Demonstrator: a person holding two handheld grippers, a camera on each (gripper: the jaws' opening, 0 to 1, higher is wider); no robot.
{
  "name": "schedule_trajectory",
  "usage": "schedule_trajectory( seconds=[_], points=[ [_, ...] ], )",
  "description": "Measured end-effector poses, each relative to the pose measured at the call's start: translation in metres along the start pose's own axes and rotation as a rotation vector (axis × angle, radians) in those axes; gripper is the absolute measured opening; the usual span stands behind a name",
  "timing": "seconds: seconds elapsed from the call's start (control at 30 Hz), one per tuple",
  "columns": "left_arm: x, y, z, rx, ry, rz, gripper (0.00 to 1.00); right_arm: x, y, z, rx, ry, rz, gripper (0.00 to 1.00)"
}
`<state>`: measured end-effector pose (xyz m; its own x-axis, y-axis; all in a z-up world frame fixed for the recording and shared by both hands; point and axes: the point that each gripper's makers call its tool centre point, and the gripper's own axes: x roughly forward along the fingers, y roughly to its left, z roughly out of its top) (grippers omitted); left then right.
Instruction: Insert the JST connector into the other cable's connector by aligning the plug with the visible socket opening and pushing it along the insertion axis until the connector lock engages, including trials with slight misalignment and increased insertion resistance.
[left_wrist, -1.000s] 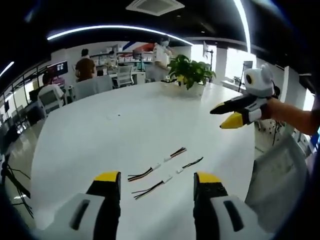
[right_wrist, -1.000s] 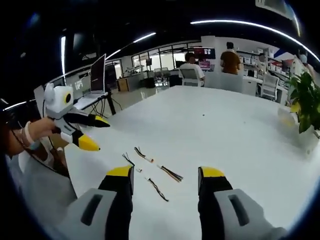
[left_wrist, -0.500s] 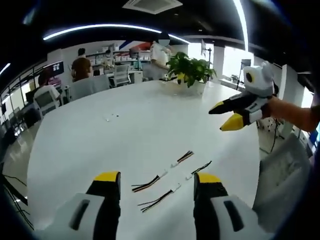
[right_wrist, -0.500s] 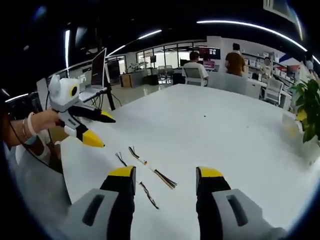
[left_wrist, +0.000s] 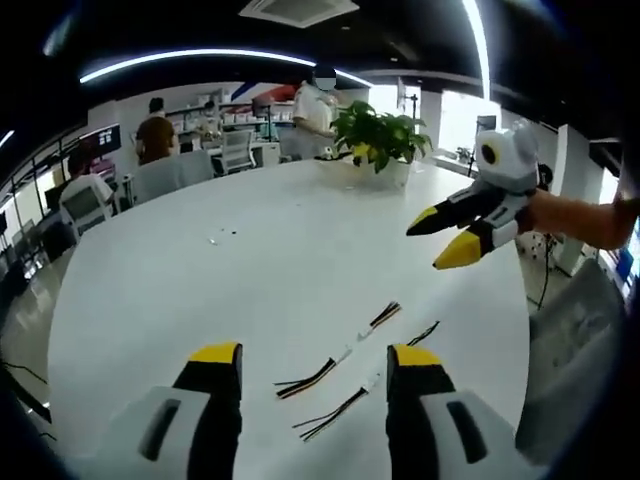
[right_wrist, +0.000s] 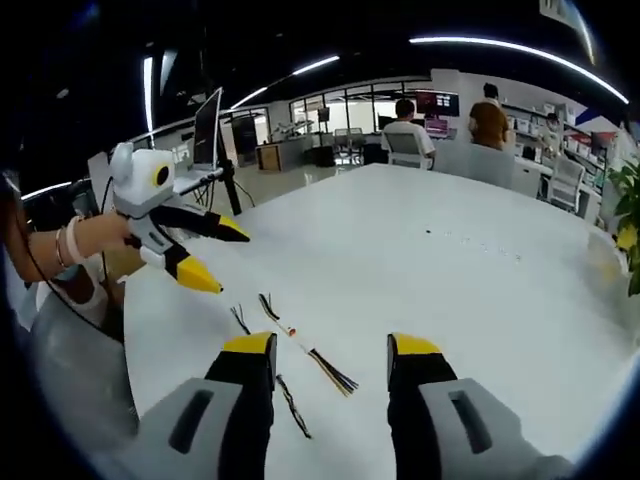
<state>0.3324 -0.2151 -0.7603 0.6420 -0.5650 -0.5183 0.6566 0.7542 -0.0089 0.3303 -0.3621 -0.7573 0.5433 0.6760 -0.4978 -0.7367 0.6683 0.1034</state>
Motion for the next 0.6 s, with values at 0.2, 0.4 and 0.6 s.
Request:
schedule_trajectory(
  seconds=[0.2,0.4,0.6],
  points=[
    [0.004,0.01,0.001,0.004,-0.011,0.005,0.55,0.007,-0.005,-0.003,-0.017,0.013,0.016,0.42],
    [0.005,0.015,0.005,0.01,-0.04,0.006,0.53,0.016,-0.007,-0.009,-0.025,0.033,0.031,0.41],
    [0.014,0.015,0.0,0.037,-0.031,-0.021,0.52,0.026,-0.004,-0.014,-0.037,0.049,0.059,0.41]
  ],
)
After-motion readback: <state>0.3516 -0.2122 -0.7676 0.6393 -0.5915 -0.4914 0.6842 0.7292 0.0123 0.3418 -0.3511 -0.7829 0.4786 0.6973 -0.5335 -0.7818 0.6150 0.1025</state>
